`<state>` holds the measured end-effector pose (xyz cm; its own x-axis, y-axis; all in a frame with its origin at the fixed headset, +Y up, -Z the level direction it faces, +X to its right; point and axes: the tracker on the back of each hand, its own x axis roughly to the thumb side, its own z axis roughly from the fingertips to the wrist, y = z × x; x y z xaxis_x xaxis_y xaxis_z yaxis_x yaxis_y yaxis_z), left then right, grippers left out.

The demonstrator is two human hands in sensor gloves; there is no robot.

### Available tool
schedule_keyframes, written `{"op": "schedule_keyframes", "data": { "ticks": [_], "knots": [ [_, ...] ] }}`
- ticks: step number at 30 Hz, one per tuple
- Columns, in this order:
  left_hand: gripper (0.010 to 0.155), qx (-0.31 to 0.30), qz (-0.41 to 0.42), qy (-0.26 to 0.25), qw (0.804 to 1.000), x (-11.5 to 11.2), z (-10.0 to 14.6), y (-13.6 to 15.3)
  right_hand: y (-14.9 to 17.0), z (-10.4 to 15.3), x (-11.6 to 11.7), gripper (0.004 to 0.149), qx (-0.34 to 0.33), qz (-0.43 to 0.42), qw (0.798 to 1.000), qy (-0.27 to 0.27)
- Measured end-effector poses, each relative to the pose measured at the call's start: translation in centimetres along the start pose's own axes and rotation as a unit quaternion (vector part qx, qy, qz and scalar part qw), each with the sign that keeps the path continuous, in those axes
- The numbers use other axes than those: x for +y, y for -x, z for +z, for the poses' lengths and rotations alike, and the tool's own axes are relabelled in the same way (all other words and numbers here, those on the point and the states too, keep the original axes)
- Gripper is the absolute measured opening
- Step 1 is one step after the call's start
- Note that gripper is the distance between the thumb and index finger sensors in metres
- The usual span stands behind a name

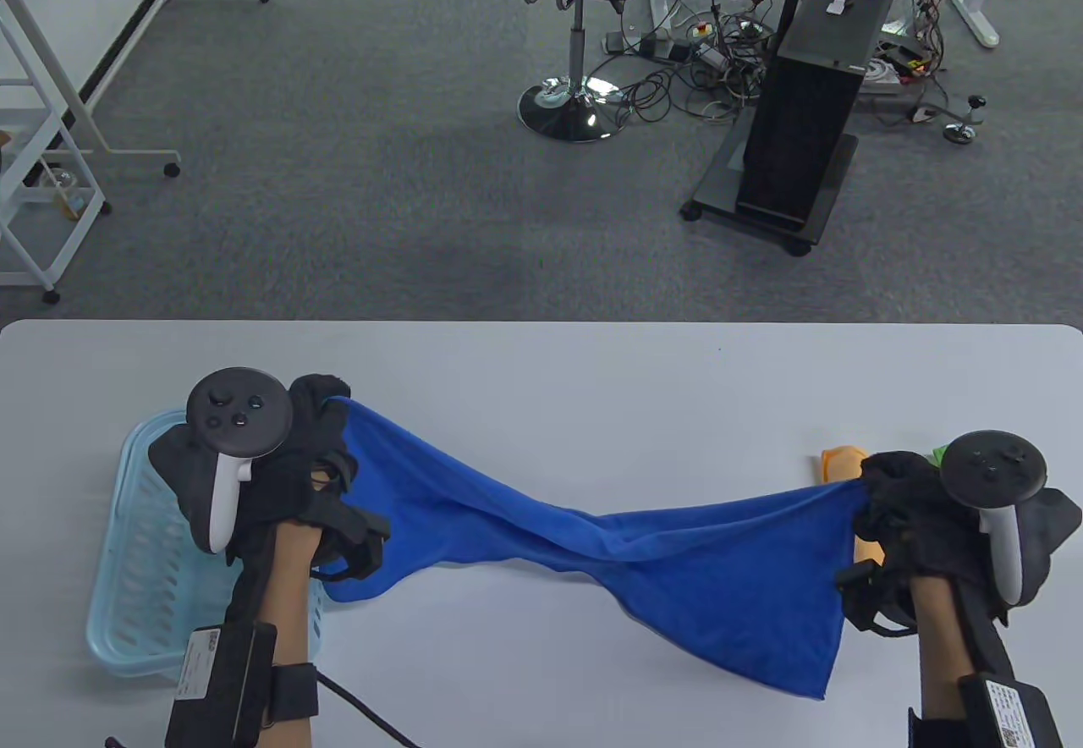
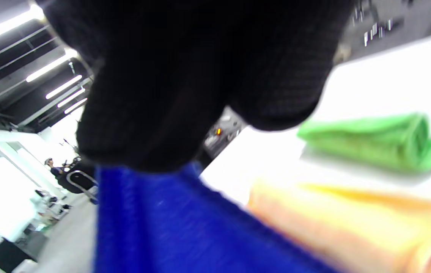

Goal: Roll rectangular towel into towel roll

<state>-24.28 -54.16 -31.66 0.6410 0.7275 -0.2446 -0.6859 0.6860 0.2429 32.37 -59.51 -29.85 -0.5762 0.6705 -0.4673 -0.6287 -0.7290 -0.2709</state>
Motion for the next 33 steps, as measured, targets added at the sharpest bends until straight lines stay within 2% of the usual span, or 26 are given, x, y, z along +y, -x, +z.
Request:
{"op": "schedule_keyframes", "data": {
  "ticks": [4,7,8,10,12,13,16,20,22,25,28,30,32,33],
  "knots": [
    [0.044,-0.001,0.129,0.038,0.991,-1.6,-0.8,0.4,0.5,-0.8,1.3,0.044,0.000,-0.103,0.992,-0.067],
    [0.045,-0.006,0.179,0.052,0.983,-2.3,-1.3,0.6,0.7,-1.1,1.6,0.045,-0.004,-0.144,0.988,-0.062],
    [0.045,-0.017,0.195,0.052,0.979,-2.3,-1.4,0.7,0.7,-1.2,1.5,0.044,-0.007,-0.154,0.987,-0.044],
    [0.045,-0.017,0.206,0.031,0.978,-2.1,-1.5,1.1,0.8,-1.1,1.1,0.043,-0.010,-0.127,0.992,0.004],
    [0.046,-0.003,0.207,0.011,0.978,-1.8,-1.5,1.3,0.6,-1.1,0.7,0.043,-0.032,-0.025,0.998,0.056],
    [0.046,-0.003,0.206,0.004,0.978,-1.7,-1.6,1.5,0.5,-1.0,0.6,0.043,-0.051,0.039,0.995,0.077],
    [0.046,-0.002,0.211,-0.036,0.977,-1.2,-1.5,1.8,0.3,-0.5,0.9,0.042,-0.081,0.096,0.983,0.132],
    [0.046,0.034,0.280,-0.077,0.956,0.0,-1.4,3.2,0.7,-0.2,1.0,0.042,-0.089,0.197,0.961,0.172],
    [0.046,0.046,0.303,-0.106,0.946,1.0,-1.3,4.3,1.4,-0.4,0.9,0.042,-0.076,0.218,0.959,0.165],
    [0.047,0.050,0.288,-0.154,0.944,2.8,-1.1,5.8,2.1,-0.6,0.4,0.042,-0.079,0.226,0.957,0.162],
    [0.047,0.049,0.286,-0.171,0.942,3.5,-0.8,6.7,1.9,-0.3,0.0,0.042,-0.070,0.202,0.962,0.170],
    [0.047,0.041,0.267,-0.169,0.948,3.3,-0.6,6.5,1.3,0.0,0.0,0.042,-0.071,0.190,0.963,0.179],
    [0.046,0.007,0.216,-0.152,0.964,2.9,-0.7,5.7,0.7,0.3,0.2,0.042,-0.063,0.159,0.976,0.135],
    [0.046,0.013,0.177,-0.140,0.974,2.8,-0.5,5.4,0.4,0.5,0.3,0.043,-0.063,0.147,0.974,0.158]
  ]
}}
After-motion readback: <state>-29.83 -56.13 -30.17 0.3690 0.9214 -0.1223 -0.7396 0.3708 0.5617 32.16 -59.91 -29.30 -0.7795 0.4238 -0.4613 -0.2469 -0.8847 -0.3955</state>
